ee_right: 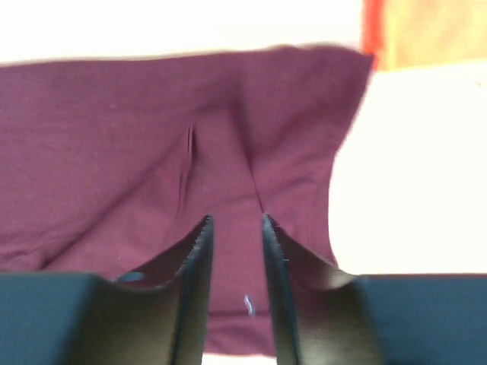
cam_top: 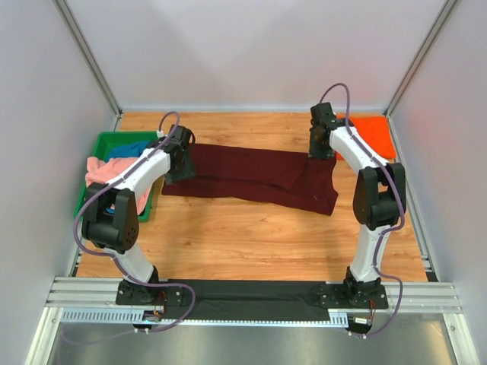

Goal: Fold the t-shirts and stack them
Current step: Fold the tshirt

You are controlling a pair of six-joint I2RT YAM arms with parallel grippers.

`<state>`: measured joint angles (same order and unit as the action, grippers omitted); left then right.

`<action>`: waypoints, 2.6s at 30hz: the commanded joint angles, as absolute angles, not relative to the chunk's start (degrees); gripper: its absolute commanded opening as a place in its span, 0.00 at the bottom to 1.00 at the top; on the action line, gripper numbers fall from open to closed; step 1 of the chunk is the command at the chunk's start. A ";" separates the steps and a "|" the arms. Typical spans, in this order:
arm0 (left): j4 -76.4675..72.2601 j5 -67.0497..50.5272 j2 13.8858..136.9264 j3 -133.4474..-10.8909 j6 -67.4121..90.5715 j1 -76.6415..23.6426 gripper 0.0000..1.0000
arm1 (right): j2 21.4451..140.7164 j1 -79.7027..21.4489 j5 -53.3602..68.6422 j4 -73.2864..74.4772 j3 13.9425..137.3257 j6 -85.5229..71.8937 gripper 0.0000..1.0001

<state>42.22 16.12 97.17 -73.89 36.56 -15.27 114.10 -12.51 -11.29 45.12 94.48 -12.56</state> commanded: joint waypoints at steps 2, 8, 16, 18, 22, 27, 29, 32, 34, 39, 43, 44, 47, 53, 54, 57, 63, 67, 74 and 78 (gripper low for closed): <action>39.90 7.83 94.22 -71.98 31.03 -15.12 0.65 | 106.19 -11.69 -9.94 54.49 94.50 -23.62 0.36; 40.43 5.72 92.90 -70.14 29.35 -15.12 0.65 | 93.17 -11.34 -6.24 50.62 76.04 -32.60 0.48; 37.53 2.99 92.99 -65.83 30.67 -15.12 0.62 | 88.16 -10.29 -7.20 48.08 62.59 -39.45 0.48; 37.18 1.68 92.64 -65.83 31.37 -15.12 0.61 | 87.71 -9.15 -6.60 47.38 59.95 -43.49 0.48; 36.03 0.53 91.23 -64.95 32.08 -15.12 0.60 | 87.89 -8.70 -7.99 43.78 57.40 -47.90 0.48; 35.60 0.79 90.35 -64.16 32.52 -15.12 0.60 | 87.63 -8.70 -10.54 41.22 54.50 -49.74 0.48; 35.33 1.14 89.92 -63.46 32.78 -15.12 0.60 | 87.80 -8.61 -11.24 40.35 53.53 -49.83 0.47; 35.42 2.98 89.47 -63.11 32.78 -15.55 0.59 | 88.68 -8.70 -12.91 39.73 52.21 -49.13 0.45; 35.95 3.86 89.38 -63.11 32.87 -15.99 0.59 | 89.73 -8.70 -13.45 39.11 51.51 -48.25 0.40; 37.96 5.88 89.21 -63.28 33.84 -17.23 0.56 | 91.05 -7.56 -16.00 42.27 51.68 -45.71 0.03; 39.90 6.33 89.73 -63.98 34.54 -17.40 0.56 | 89.39 -4.84 -17.40 47.18 51.51 -43.86 0.00; 40.51 7.63 90.17 -64.25 34.63 -17.66 0.55 | 87.73 -4.40 -18.10 47.72 50.72 -43.77 0.00; 43.49 10.19 91.49 -65.56 34.89 -17.84 0.54 | 84.39 -1.16 -18.46 48.25 48.79 -43.68 0.00; 40.18 10.98 92.20 -62.59 36.30 -18.46 0.54 | 85.60 2.11 -17.75 49.30 49.39 -41.49 0.00; 39.38 11.25 92.20 -61.45 36.47 -18.46 0.54 | 85.78 2.20 -18.01 49.57 49.57 -40.96 0.00; 36.66 11.34 93.25 -60.82 36.91 -18.54 0.54 | 85.17 2.55 -17.41 48.79 49.75 -40.17 0.00; 36.47 13.71 98.43 -63.36 37.35 -18.46 0.55 | 83.58 2.55 -15.82 47.46 49.75 -38.76 0.00; 38.31 15.89 102.64 -65.56 37.53 -18.46 0.43 | 84.72 2.55 -16.95 48.07 50.53 -37.01 0.00; 44.12 23.90 103.54 -68.90 38.58 -18.46 0.00 | 83.59 4.39 -20.21 50.72 49.93 -36.47 0.00; 45.00 22.42 103.97 -69.35 38.94 -18.46 0.00 | 83.93 4.57 -20.13 50.45 48.96 -36.12 0.00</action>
<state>42.13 18.96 103.63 -67.42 38.52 -18.74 85.08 3.92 -16.16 49.30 49.32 -37.60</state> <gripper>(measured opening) 0.008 0.007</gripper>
